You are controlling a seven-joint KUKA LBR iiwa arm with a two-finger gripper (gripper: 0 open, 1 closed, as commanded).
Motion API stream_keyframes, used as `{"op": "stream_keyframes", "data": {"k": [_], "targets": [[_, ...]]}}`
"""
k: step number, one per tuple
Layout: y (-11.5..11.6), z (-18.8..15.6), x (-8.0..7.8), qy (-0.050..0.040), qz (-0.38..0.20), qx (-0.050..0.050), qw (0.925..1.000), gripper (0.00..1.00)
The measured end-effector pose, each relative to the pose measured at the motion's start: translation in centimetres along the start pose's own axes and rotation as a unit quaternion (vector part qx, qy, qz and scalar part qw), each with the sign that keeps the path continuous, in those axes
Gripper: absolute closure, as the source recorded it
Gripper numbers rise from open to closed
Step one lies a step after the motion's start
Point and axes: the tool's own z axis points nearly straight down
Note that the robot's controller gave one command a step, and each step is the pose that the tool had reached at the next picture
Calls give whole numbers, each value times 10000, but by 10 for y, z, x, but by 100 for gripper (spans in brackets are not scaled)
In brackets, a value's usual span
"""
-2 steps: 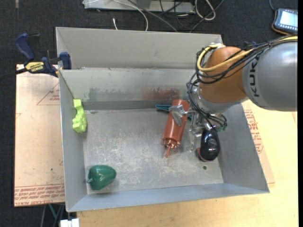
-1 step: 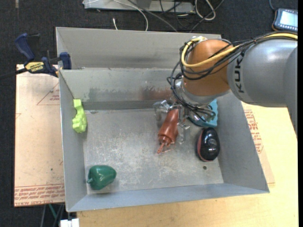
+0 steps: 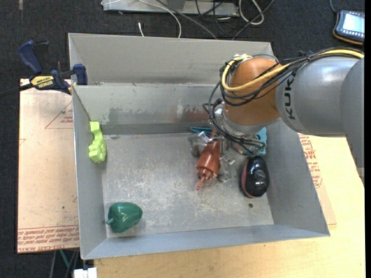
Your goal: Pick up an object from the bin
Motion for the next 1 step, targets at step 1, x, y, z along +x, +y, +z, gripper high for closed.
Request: {"op": "stream_keyframes", "data": {"k": [1], "targets": [[-6, 0, -17, -98, -196, 8, 9998, 100]]}}
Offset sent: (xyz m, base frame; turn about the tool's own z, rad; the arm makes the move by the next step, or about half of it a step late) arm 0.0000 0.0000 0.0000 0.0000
